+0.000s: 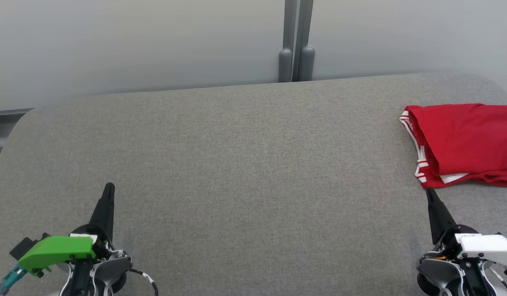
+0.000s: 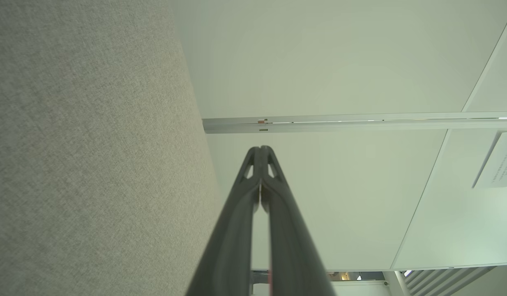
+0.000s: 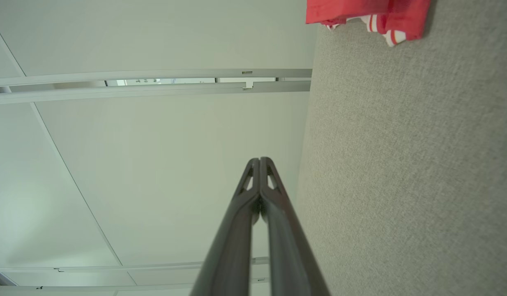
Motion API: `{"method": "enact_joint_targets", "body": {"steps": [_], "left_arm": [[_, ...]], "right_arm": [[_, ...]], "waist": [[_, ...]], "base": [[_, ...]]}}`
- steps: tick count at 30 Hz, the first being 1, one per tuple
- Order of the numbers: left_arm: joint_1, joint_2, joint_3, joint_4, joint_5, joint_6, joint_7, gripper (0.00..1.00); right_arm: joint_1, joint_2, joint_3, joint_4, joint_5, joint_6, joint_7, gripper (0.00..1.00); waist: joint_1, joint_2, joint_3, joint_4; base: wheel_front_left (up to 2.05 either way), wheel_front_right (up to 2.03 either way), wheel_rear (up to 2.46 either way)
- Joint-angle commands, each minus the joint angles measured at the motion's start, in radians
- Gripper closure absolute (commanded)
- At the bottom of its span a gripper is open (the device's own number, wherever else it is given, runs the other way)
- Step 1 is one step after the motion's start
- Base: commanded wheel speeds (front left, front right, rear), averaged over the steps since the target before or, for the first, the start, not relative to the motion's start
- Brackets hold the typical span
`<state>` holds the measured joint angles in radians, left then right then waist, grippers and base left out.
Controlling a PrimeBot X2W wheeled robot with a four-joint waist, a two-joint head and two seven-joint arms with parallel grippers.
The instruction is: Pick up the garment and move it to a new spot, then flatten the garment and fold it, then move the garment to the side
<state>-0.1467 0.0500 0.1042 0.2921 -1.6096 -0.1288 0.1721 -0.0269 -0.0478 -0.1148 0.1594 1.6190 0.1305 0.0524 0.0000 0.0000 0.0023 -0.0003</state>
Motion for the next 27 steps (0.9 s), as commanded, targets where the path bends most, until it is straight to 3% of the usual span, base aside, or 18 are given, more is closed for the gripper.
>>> {"method": "enact_joint_targets", "body": {"steps": [1, 27], "left_arm": [[-0.014, 0.000, 0.003, -0.004, 0.000, -0.004, 0.001, 1.00], [-0.014, 0.000, 0.003, -0.004, 0.000, -0.004, 0.001, 1.00]], "right_arm": [[0.008, -0.005, -0.002, -0.003, 0.006, 0.000, 0.002, 1.00], [0.008, -0.005, -0.002, -0.003, 0.006, 0.000, 0.002, 1.00]], "waist": [[0.0000, 0.0000, 0.000, 0.000], [0.0000, 0.0000, 0.000, 0.000]], "base": [[0.00, 0.00, 0.00], [0.00, 0.00, 0.00]]}}
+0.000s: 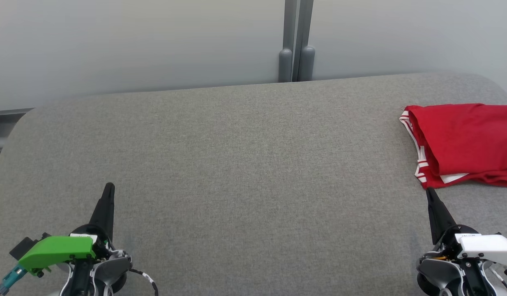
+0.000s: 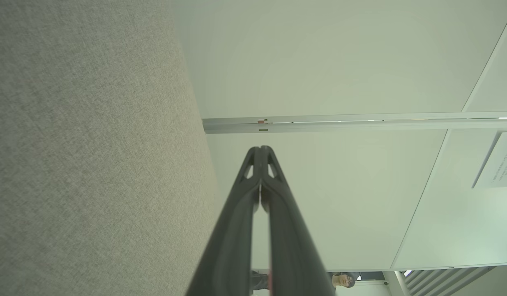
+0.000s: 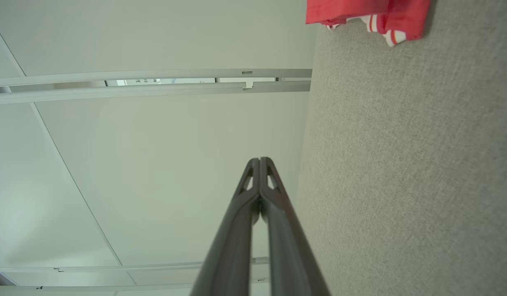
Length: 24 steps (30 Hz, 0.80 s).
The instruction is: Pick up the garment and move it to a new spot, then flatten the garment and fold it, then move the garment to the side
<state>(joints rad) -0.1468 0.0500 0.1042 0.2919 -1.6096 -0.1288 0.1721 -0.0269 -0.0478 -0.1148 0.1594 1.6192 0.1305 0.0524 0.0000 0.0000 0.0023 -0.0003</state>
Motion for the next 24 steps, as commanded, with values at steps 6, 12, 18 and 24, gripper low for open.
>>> {"method": "enact_joint_targets", "body": {"steps": [6, 12, 18, 24], "left_arm": [[-0.014, 0.000, 0.003, -0.004, 0.000, -0.004, 0.001, 1.00], [-0.014, 0.000, 0.003, -0.004, 0.000, -0.004, 0.001, 1.00], [-0.014, 0.000, 0.003, -0.004, 0.000, -0.004, 0.001, 1.00], [-0.014, 0.000, 0.003, -0.004, 0.000, -0.004, 0.000, 1.00]], "right_arm": [[0.008, -0.005, -0.002, -0.003, 0.006, 0.000, 0.002, 1.00], [0.008, -0.005, -0.002, -0.003, 0.006, 0.000, 0.002, 1.00], [0.008, -0.005, -0.002, -0.003, 0.006, 0.000, 0.002, 1.00], [0.008, -0.005, -0.002, -0.003, 0.006, 0.000, 0.002, 1.00]], "waist": [[0.0000, 0.0000, 0.000, 0.000], [0.0000, 0.0000, 0.000, 0.000], [0.0000, 0.0000, 0.000, 0.000], [0.0000, 0.0000, 0.000, 0.000]], "base": [[0.00, 0.00, 0.00], [0.00, 0.00, 0.00], [0.00, 0.00, 0.00], [0.00, 0.00, 0.00]]}}
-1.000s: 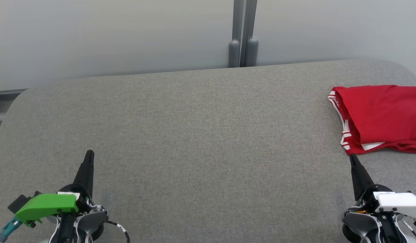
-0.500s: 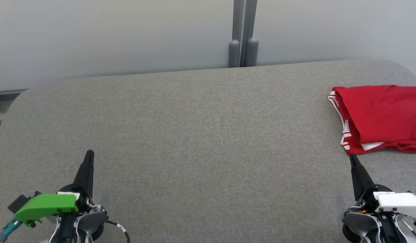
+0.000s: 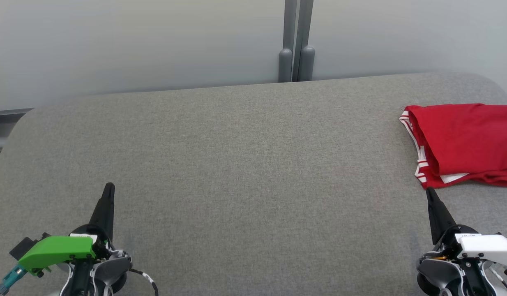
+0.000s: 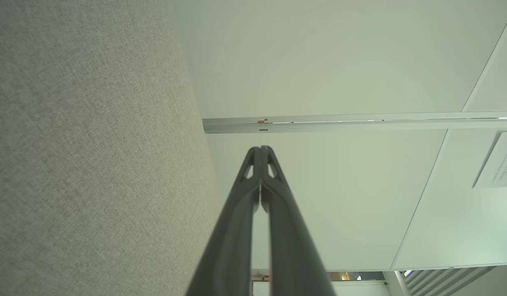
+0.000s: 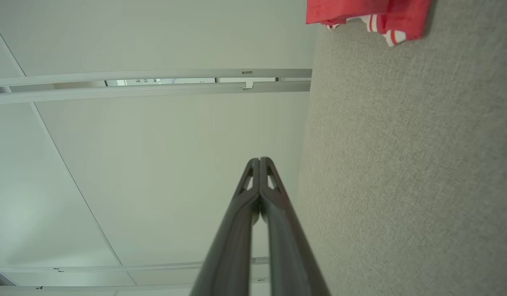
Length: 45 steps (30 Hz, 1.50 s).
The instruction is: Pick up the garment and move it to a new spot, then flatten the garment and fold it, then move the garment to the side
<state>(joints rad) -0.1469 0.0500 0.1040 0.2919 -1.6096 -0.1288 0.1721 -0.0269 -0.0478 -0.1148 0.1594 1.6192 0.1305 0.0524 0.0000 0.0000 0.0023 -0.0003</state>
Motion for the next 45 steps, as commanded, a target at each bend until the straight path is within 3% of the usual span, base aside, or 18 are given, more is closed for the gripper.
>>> {"method": "enact_joint_targets", "body": {"steps": [1, 45], "left_arm": [[-0.014, 0.000, 0.003, -0.004, 0.000, -0.004, 0.000, 1.00], [-0.014, 0.000, 0.003, -0.004, 0.000, -0.004, 0.000, 1.00]], "right_arm": [[0.008, -0.005, -0.002, -0.003, 0.006, 0.000, 0.002, 1.00], [0.008, -0.005, -0.002, -0.003, 0.006, 0.000, 0.002, 1.00]], "waist": [[0.0000, 0.0000, 0.000, 0.000], [0.0000, 0.0000, 0.000, 0.000]], "base": [[0.00, 0.00, 0.00], [0.00, 0.00, 0.00]]}}
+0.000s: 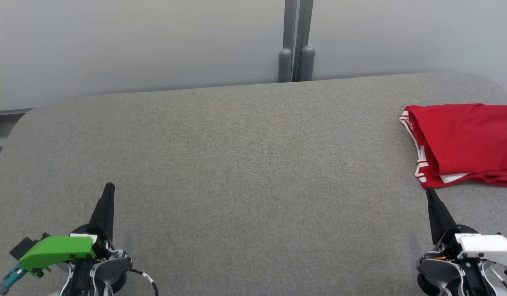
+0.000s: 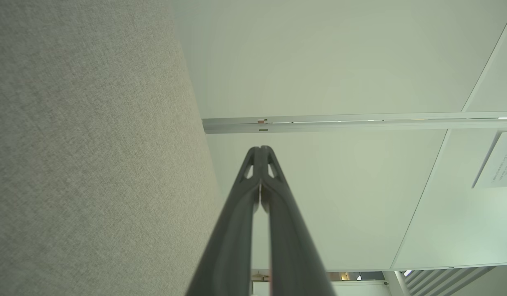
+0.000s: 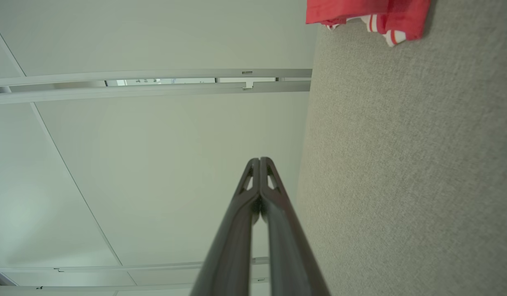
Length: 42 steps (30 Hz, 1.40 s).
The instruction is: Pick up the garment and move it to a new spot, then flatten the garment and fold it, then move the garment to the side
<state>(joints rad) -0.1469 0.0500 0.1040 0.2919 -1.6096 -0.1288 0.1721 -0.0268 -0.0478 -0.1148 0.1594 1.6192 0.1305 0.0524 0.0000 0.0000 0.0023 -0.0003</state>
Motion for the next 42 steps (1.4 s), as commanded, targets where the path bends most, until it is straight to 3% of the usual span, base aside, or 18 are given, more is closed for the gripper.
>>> {"method": "enact_joint_targets", "body": {"steps": [1, 42], "left_arm": [[-0.014, 0.000, 0.003, -0.004, 0.000, -0.004, 0.000, 1.00], [-0.014, 0.000, 0.003, -0.004, 0.000, -0.004, 0.000, 1.00]], "right_arm": [[0.008, -0.005, -0.002, -0.003, 0.006, 0.000, 0.002, 1.00], [0.008, -0.005, -0.002, -0.003, 0.006, 0.000, 0.002, 1.00]], "waist": [[0.0000, 0.0000, 0.000, 0.000], [0.0000, 0.0000, 0.000, 0.000]], "base": [[0.00, 0.00, 0.00], [0.00, 0.00, 0.00]]}}
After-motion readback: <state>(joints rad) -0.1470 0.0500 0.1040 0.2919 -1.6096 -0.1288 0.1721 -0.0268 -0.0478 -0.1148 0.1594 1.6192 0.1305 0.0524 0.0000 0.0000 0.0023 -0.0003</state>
